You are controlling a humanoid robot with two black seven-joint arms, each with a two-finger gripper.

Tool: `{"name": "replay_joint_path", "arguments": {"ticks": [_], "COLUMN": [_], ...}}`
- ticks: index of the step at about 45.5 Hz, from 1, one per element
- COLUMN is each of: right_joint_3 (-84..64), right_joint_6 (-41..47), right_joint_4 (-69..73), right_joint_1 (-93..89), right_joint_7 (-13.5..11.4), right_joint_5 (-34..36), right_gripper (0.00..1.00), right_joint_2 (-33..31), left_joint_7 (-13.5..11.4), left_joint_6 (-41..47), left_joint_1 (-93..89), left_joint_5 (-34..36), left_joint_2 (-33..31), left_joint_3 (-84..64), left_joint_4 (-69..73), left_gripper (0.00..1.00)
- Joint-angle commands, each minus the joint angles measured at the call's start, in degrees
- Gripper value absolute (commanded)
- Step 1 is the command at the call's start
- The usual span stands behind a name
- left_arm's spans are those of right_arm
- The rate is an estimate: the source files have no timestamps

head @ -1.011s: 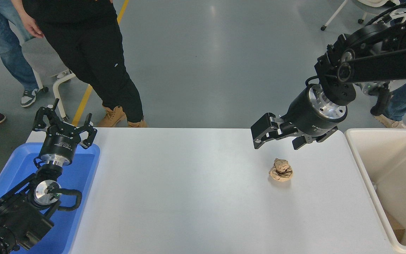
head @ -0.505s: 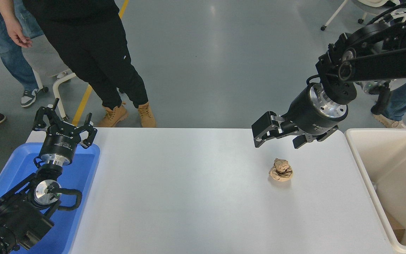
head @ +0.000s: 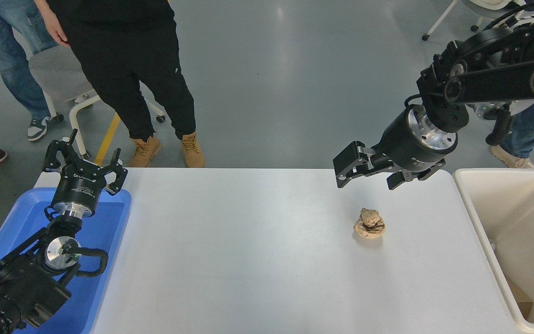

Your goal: Pick up paper ball place in dustbin

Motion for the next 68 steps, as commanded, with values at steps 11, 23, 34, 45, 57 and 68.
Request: {"name": "replay_joint_path", "arguments": {"ticks": [11, 23, 34, 45, 57, 68], "right_joint_3": [-0.5, -1.0, -1.6, -0.7, 2.2, 4.2], "right_joint_6": [-15.0, -25.3, -29.6, -32.0, -36.0, -36.3], "right_joint_4": [-14.8, -25.6, -33.5, -35.7, -38.8, -40.3], "right_joint_1": [-20.6, -32.0, -40.9, -48.1, -53.8, -57.2], "right_joint_7": [-0.1, -0.2, -0.5, -0.7, -0.7, -0.7], "right_joint_5": [-0.7, -0.5, -0.1, 0.0, 0.0, 0.0], "right_gripper": [1.0, 1.0, 1.0, 1.0, 1.0, 1.0], "right_joint_2": [6.2, 7.7, 7.7, 7.7, 7.7, 7.7], "left_joint_7": [0.0, 0.0, 0.0, 0.0, 0.0, 0.0], "left_joint_6": [0.0, -0.1, -0.1, -0.1, -0.1, -0.1], "left_joint_1": [0.0, 0.0, 0.0, 0.0, 0.0, 0.0], "left_joint_5": [0.0, 0.0, 0.0, 0.0, 0.0, 0.0], "left_joint_2": [0.0, 0.0, 0.0, 0.0, 0.0, 0.0], "left_joint_3": [0.0, 0.0, 0.0, 0.0, 0.0, 0.0], "left_joint_4": [0.1, 0.0, 0.0, 0.1, 0.0, 0.0], "left_gripper": [0.99, 0.99, 0.99, 0.99, 0.99, 0.99]}}
